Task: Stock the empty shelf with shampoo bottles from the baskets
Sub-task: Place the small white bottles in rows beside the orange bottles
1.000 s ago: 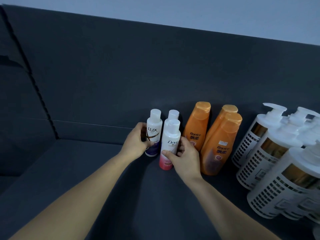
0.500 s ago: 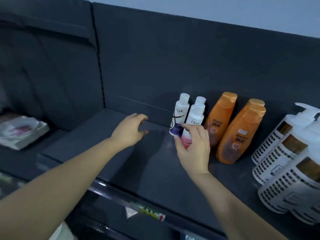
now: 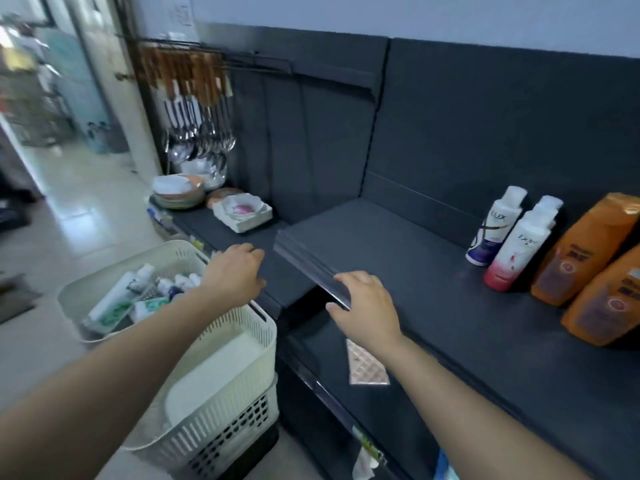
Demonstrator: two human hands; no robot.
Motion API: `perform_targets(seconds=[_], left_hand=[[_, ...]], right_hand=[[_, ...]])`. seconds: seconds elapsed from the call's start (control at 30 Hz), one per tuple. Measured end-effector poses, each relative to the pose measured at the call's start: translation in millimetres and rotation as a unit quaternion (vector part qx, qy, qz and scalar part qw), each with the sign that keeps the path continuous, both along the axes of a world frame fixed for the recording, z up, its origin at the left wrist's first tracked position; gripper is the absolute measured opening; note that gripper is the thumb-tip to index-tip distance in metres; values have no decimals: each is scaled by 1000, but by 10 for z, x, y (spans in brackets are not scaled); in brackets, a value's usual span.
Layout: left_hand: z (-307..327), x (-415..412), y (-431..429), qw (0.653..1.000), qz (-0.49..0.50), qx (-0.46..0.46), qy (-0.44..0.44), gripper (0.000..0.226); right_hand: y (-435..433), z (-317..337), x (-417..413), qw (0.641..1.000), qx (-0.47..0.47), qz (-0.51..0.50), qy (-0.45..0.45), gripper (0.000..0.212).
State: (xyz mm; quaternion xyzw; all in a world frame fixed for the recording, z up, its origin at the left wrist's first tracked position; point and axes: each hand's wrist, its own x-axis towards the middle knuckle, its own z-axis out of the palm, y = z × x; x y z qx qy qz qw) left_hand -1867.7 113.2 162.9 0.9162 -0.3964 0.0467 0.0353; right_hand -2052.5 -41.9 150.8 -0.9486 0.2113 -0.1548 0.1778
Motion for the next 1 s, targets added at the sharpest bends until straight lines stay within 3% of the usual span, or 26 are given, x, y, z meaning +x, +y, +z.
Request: perform_targets(seconds=[0.33, 0.53, 1.0], left_hand=[[-261, 463, 1559, 990, 130, 45, 16, 41], [-473, 918, 2181, 986, 149, 65, 44, 43], [-888, 2018, 2649, 979, 162, 81, 90, 32]], right_hand=[[1139, -267, 919, 990, -10, 96, 101, 48], [1726, -461, 1511, 983, -8, 99, 152, 44], [2321, -815, 2750, 974, 30, 116, 189, 54]])
